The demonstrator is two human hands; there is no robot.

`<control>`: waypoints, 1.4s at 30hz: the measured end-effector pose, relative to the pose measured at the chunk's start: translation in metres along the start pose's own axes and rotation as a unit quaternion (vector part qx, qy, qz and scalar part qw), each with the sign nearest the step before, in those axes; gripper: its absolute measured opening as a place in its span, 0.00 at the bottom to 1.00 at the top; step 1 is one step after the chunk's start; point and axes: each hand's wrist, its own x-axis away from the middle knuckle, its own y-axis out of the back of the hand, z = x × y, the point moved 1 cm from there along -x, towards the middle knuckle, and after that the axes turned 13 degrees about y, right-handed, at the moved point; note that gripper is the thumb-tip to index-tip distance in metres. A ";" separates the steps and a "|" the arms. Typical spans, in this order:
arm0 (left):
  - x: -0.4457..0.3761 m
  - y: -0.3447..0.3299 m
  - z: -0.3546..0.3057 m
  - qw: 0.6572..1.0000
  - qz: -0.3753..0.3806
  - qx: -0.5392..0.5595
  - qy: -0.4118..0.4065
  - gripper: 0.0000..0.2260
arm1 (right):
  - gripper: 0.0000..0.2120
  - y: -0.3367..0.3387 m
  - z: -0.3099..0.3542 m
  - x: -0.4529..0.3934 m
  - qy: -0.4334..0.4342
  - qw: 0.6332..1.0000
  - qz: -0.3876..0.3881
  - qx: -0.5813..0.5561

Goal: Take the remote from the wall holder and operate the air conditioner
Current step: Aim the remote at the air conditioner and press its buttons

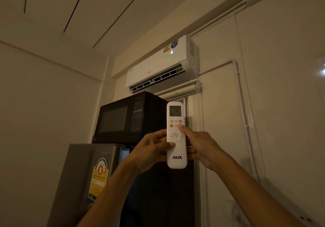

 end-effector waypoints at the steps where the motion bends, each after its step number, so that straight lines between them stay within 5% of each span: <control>1: 0.000 0.000 0.001 1.000 -0.001 0.002 0.001 0.16 | 0.16 0.000 0.000 0.000 -0.001 1.000 -0.002 0.003; 42: 0.007 -0.001 -0.004 1.000 0.005 0.007 0.008 0.17 | 0.11 -0.004 0.005 0.005 -0.005 1.000 0.007 -0.003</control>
